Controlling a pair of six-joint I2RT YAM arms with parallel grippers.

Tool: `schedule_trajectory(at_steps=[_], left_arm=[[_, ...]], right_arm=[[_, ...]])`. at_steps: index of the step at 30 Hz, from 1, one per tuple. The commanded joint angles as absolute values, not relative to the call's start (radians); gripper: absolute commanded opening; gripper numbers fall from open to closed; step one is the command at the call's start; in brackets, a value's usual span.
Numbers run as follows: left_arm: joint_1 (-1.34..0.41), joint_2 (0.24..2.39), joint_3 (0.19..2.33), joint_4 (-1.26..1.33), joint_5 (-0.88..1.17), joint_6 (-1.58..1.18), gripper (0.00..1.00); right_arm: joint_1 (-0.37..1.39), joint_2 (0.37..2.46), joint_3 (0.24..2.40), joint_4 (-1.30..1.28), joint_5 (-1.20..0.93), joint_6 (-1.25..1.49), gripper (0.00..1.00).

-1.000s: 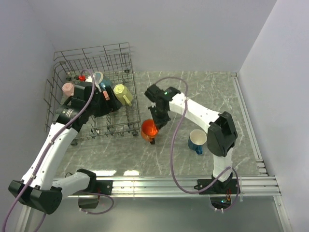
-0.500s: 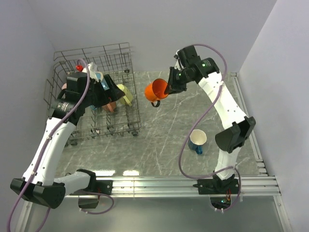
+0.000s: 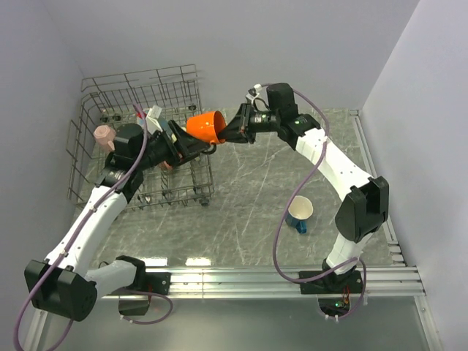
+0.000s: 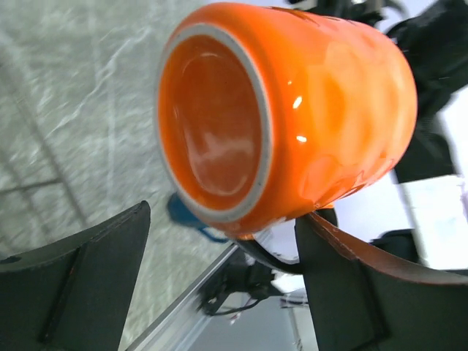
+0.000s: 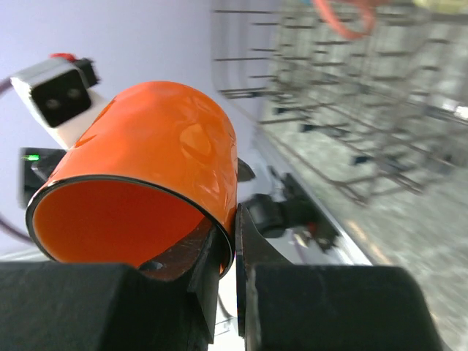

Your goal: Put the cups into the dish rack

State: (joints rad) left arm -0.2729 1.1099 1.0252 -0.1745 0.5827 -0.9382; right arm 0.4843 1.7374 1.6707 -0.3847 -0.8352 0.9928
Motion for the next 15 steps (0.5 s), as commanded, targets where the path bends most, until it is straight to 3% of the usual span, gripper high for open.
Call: schedule_trajectory(at_steps=[1,8,15], left_arm=[[-0.287,1.083,1.020,-0.040,0.635,-1.000,0.84],[-0.294,1.068,0.977,0.061,0.606,-1.100,0.66],[-0.295,1.037,0.913,0.265,0.589,-1.238,0.52]], right_arm=[[0.494,1.697,1.709,-0.048,-0.985,1.169,0.00],[0.529,1.726,1.720,-0.002,-0.999,1.204,0.00],[0.532,1.707,1.589,0.285,-1.019,1.385,0.00]])
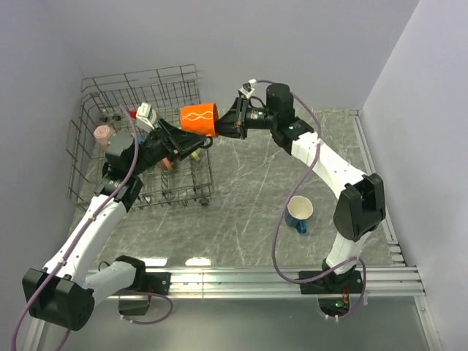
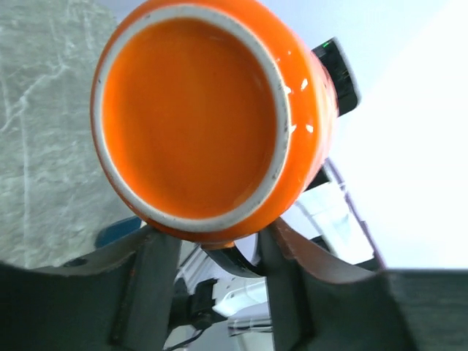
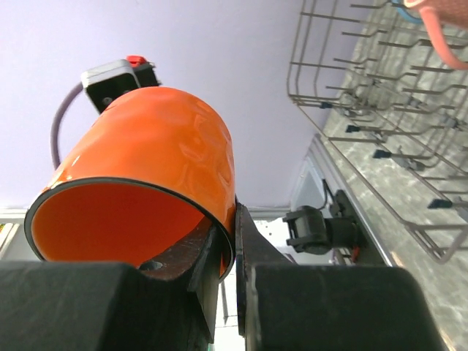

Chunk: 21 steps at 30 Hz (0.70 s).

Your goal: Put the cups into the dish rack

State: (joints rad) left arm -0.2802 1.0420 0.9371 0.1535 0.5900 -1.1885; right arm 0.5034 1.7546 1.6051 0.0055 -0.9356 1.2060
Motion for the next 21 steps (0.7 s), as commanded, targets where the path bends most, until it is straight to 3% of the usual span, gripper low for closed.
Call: schedule_trajectory(at_steps=[1,5,7,8,9,14,17,18,21], left_arm=[[-0.295,1.042,0.914,0.287,0.589,-1.252,0.49],[-0.295,1.051,0.933,0.295,0.601,-1.253,0.35],[-0.295,1.057,0.953,0.269,0.598,-1.244,0.22],[-0.296,1.061,0.972,0.256,0.603,-1.238,0.07],[-0.295,1.069,0.980,0.243,0.603,-1.229,0.00],[-0.298,1.057,1.009,0.169,0.571,-1.190,0.00],[-0.298,1.054,1.070,0.036,0.520,-1.111,0.00],[-0.298,1.055,1.089,0.003,0.506,-1.064,0.00],[-0.290,1.061,1.146,-0.131,0.450,-0.994,0.00]], right_arm=[[0.534,1.706,1.577,0.310,-1.017,1.402,0.00],[0.534,1.709,1.534,0.379,-1.016,1.447,0.00],[0.537,1.710,1.532,0.362,-1.014,1.425,0.00],[0.540,1.715,1.539,0.335,-1.015,1.413,0.00],[0.541,1.717,1.545,0.315,-1.014,1.399,0.00],[0.551,1.718,1.614,0.052,-0.982,1.237,0.00],[0.539,1.704,1.658,-0.180,-0.922,1.082,0.17],[0.535,1.698,1.663,-0.225,-0.908,1.047,0.35],[0.508,1.666,1.617,-0.307,-0.877,0.988,0.46]])
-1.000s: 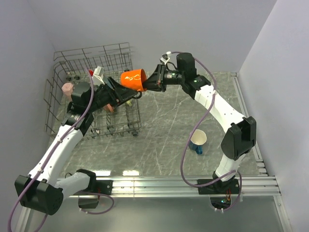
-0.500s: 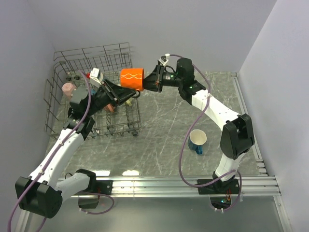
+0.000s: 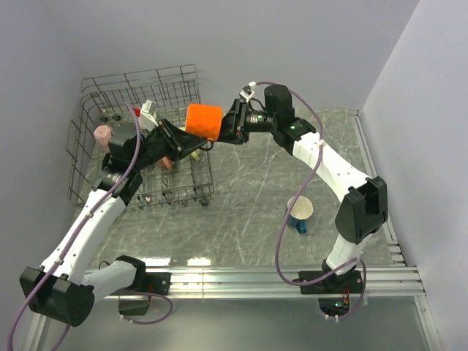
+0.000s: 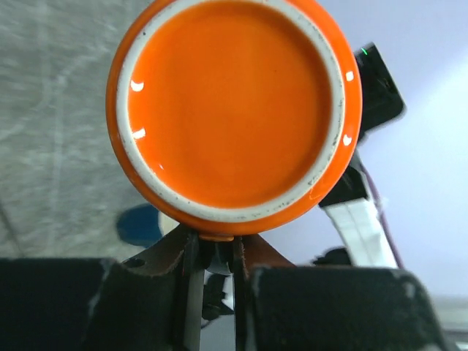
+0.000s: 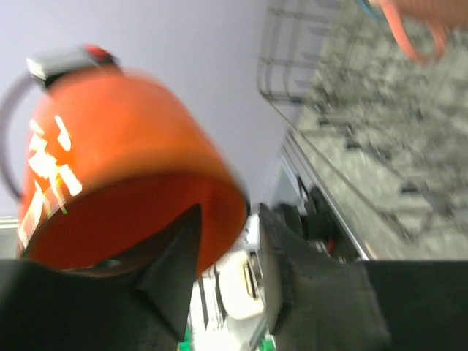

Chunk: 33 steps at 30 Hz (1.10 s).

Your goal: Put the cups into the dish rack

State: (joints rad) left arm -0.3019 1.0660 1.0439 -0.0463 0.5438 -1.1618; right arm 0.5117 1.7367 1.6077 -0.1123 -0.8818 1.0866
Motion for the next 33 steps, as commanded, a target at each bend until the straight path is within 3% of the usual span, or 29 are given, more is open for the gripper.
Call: schedule_trajectory(at_steps=[1,7,14,22,33], left_arm=[[-0.278,1.062,1.157,-0.153,0.440,-0.979,0.00],[-0.187,1.075,1.233,-0.385,0.370,-0.849,0.00],[-0.098,1.140,1.356,-0.736,0.068,-0.621,0.00],[0.032,1.158,1.249,-0.850,-0.097,-0.581,0.00],[0.046,1.227,1.146,-0.850,-0.178,-0.552,0.00]], right_arm=[[0.500,1.648,1.564,-0.299,-0.884,0.994,0.47],[0.437,1.582,1.497,-0.464,-0.803,0.856,0.47],[0.413,1.549,1.490,-0.693,-0.669,0.683,0.46],[0.385,1.508,1.437,-0.721,-0.652,0.641,0.44],[0.391,1.534,1.413,-0.709,-0.680,0.652,0.41]])
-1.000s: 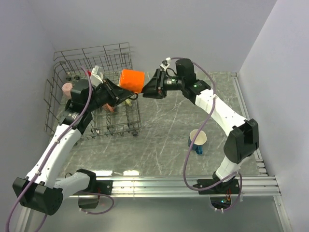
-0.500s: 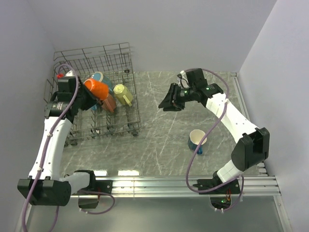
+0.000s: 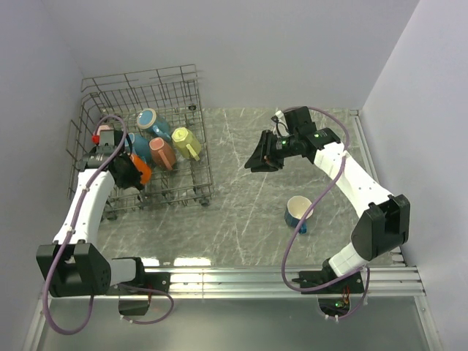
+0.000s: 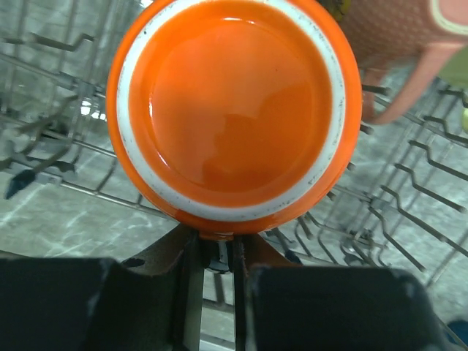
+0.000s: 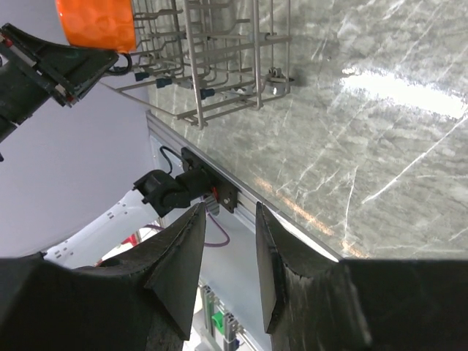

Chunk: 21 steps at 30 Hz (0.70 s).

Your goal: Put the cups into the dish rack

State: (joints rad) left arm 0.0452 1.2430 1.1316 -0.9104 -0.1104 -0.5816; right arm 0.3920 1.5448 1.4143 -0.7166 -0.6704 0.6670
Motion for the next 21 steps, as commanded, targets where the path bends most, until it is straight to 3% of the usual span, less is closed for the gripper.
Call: schedule_trajectory(at_steps=[1,15,18,21], left_arm=[[0.048,1.230,1.140,-0.847,-0.178,-0.549,0.00],[0.046,1.380,1.107,-0.813,-0.123,-0.535,0.02],[0.046,1.402,1.120,-0.815,-0.114,-0.531,0.14],[0.048,1.397,1.127,-0.812,-0.104,-0.526,0.38]], right_arm=[[0.394,1.537,1.413,-0.707,-0.680,0.653,0.41],[0.396,1.559,1.410,-0.699,-0.686,0.652,0.40],[0.399,1.560,1.414,-0.701,-0.681,0.649,0.40],[0.397,1.562,1.416,-0.704,-0.678,0.649,0.40]])
